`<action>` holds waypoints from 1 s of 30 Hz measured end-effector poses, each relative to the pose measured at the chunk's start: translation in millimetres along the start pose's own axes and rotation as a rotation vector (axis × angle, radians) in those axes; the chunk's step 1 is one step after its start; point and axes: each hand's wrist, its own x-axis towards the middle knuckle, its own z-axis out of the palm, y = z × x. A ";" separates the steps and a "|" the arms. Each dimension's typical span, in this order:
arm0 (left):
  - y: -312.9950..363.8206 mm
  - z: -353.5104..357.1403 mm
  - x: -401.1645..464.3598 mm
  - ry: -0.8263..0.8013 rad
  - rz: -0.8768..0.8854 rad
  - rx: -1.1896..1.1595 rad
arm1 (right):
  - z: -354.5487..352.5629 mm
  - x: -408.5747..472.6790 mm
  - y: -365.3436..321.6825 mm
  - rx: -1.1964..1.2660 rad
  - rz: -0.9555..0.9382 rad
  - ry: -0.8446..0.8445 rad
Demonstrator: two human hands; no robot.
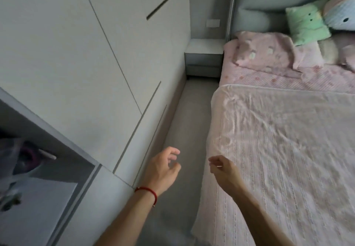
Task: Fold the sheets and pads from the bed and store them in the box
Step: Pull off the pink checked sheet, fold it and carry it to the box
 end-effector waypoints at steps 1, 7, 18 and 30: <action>-6.5 -11.4 34.8 -0.041 0.031 0.005 | 2.1 18.7 -10.1 0.018 0.010 0.052; -20.5 -37.2 171.3 -0.209 0.090 0.025 | -1.7 60.7 -49.2 0.030 0.130 0.334; 30.3 -16.3 403.7 -0.428 0.163 0.149 | 18.4 219.4 -62.3 0.094 0.310 0.409; 91.4 199.4 751.4 -0.512 0.007 0.348 | -91.6 635.0 67.5 -0.051 0.415 0.268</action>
